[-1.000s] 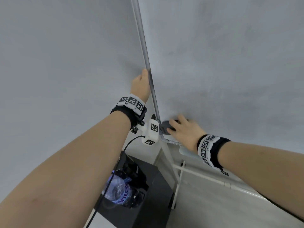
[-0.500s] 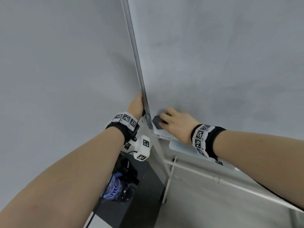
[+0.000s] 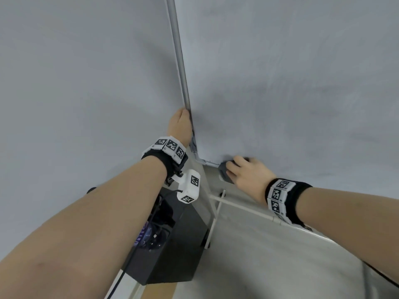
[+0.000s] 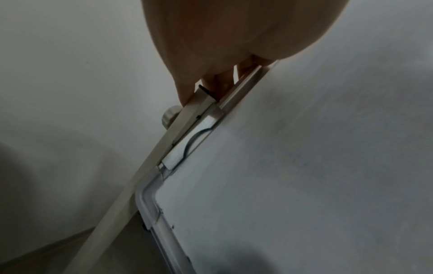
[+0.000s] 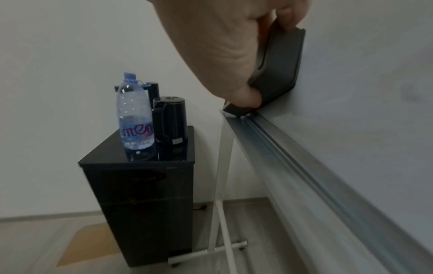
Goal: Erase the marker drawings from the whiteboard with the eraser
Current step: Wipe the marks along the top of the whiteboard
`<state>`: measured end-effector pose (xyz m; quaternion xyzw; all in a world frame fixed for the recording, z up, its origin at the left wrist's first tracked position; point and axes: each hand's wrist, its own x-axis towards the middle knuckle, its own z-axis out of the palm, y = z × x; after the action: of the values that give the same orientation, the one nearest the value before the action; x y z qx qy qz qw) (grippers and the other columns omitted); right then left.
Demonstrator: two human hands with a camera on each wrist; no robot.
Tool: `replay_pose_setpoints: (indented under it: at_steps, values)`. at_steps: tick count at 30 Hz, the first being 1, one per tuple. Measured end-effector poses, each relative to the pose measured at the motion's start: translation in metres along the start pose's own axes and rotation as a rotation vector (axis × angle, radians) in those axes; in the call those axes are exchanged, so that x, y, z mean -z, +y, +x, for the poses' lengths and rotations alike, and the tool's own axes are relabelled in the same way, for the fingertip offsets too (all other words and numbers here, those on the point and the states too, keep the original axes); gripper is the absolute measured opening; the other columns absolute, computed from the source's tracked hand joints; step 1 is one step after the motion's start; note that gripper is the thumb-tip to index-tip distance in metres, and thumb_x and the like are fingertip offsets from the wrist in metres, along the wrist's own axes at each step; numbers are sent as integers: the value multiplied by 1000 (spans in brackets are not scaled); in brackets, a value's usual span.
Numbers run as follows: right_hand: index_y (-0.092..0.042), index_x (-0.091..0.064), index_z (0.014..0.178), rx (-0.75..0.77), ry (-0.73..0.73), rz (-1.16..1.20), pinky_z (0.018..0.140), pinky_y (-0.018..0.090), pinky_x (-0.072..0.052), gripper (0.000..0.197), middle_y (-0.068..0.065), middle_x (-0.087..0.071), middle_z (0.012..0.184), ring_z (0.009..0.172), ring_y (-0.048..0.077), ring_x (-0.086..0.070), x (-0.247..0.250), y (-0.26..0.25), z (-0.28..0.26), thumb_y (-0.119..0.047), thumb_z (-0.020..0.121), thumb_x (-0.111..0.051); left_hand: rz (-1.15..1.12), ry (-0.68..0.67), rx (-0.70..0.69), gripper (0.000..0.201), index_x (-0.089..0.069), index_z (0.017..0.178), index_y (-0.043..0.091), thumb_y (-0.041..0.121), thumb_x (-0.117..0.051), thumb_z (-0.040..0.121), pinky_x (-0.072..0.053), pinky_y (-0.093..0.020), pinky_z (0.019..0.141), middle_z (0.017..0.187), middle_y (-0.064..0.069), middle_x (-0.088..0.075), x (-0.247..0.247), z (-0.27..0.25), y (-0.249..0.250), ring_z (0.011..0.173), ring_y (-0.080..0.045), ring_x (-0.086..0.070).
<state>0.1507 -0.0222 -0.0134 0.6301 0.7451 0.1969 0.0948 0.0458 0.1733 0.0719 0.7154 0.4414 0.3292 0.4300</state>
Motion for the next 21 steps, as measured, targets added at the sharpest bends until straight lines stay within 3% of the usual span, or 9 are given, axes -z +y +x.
replay_pose_setpoints:
  at_steps: [3,5,7,9,13,16,21]
  values:
    - [-10,-70,89,29,-62,-36,60,36,-46,22,6,-59,101,94,29,-41,4,6,-13,-11,71,-57,10,5,2,29,-53,77,17,22,-31,95,-42,-35,81,84,-2,-57,0,-1,-2,82,-22,-51]
    - [-11,-70,91,54,-88,-50,62,37,-47,25,6,-58,102,95,30,-41,9,5,-7,-11,72,-52,21,22,14,30,-55,83,13,19,-30,99,-42,-34,82,86,-3,-58,1,-3,-1,84,-22,-51]
    - [-14,-71,89,55,-92,-59,64,36,-47,30,4,-59,101,95,29,-40,14,2,7,-12,73,-45,15,24,22,31,-53,79,12,15,-31,100,-41,-34,80,80,-2,-55,2,-1,1,81,-22,-49]
    - [-16,-72,90,52,-90,-65,68,35,-46,25,3,-58,102,97,29,-37,20,-4,28,-14,75,-52,39,10,28,31,-54,79,10,15,-32,100,-39,-32,77,80,-2,-52,3,-2,3,80,-21,-46]
    - [-14,-68,107,71,-145,-74,82,37,-41,26,5,-53,119,111,31,-34,25,-20,59,-19,86,-52,63,19,20,32,-51,74,13,15,-32,100,-37,-31,74,78,-3,-52,1,-1,5,77,-23,-45]
    - [-16,-69,105,62,-162,-110,82,37,-40,25,4,-54,117,111,31,-28,22,-23,62,-23,85,-55,90,36,-5,28,-52,84,7,13,-31,101,-35,-28,73,87,-8,-55,-2,0,4,80,-22,-45]
    - [-15,-70,107,110,-259,-175,80,41,-41,27,8,-53,122,115,34,-29,17,-11,31,-24,85,-58,95,12,-23,35,-45,69,16,15,-31,101,-36,-28,72,73,1,-49,-7,-2,3,73,-20,-43]
